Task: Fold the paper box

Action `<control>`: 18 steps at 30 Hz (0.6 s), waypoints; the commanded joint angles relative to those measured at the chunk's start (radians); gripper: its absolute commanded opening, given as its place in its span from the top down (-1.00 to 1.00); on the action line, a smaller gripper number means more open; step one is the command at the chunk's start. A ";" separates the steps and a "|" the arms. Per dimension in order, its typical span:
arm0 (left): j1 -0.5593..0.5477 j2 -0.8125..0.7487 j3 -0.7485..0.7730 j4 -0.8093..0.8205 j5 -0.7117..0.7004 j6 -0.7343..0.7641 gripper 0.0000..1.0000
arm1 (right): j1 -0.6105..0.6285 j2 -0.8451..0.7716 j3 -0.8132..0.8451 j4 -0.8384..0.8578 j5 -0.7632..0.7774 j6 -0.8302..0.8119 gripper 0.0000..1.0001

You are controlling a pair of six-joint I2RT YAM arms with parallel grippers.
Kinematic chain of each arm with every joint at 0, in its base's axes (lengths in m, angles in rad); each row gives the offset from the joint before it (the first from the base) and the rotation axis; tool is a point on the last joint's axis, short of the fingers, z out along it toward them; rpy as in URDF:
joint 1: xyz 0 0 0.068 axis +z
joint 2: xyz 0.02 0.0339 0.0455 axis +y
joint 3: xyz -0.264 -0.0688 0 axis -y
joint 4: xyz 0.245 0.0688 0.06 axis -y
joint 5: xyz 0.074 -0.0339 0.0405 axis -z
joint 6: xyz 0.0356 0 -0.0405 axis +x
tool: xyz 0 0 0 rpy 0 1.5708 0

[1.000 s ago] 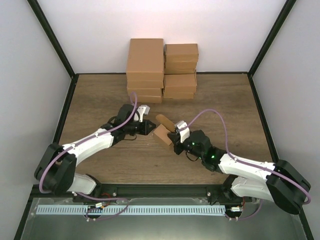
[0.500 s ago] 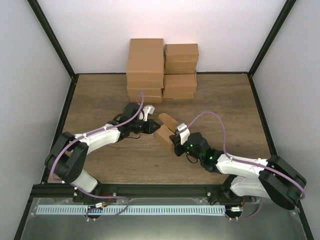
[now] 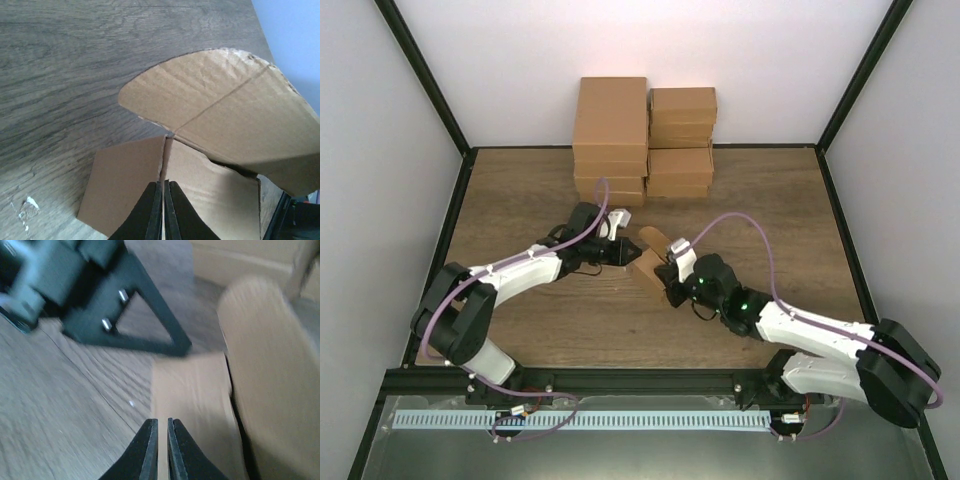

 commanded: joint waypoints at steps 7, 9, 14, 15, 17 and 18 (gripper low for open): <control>0.002 -0.100 0.084 -0.147 -0.097 0.068 0.82 | 0.002 -0.012 0.351 -0.360 -0.109 0.003 0.52; 0.009 -0.103 0.099 -0.175 -0.122 0.084 0.79 | -0.008 0.002 0.404 -0.442 -0.107 0.030 0.39; 0.043 -0.108 0.136 -0.212 -0.164 0.127 0.65 | -0.022 0.012 0.485 -0.603 -0.166 0.039 -0.10; 0.054 -0.108 0.146 -0.213 -0.165 0.132 0.60 | -0.022 0.014 0.490 -0.621 -0.199 0.031 -0.14; 0.076 -0.103 0.169 -0.212 -0.165 0.147 0.39 | -0.022 0.021 0.498 -0.662 -0.261 0.032 -0.20; 0.081 -0.098 0.185 -0.212 -0.166 0.159 0.27 | -0.022 0.021 0.496 -0.680 -0.268 0.042 -0.23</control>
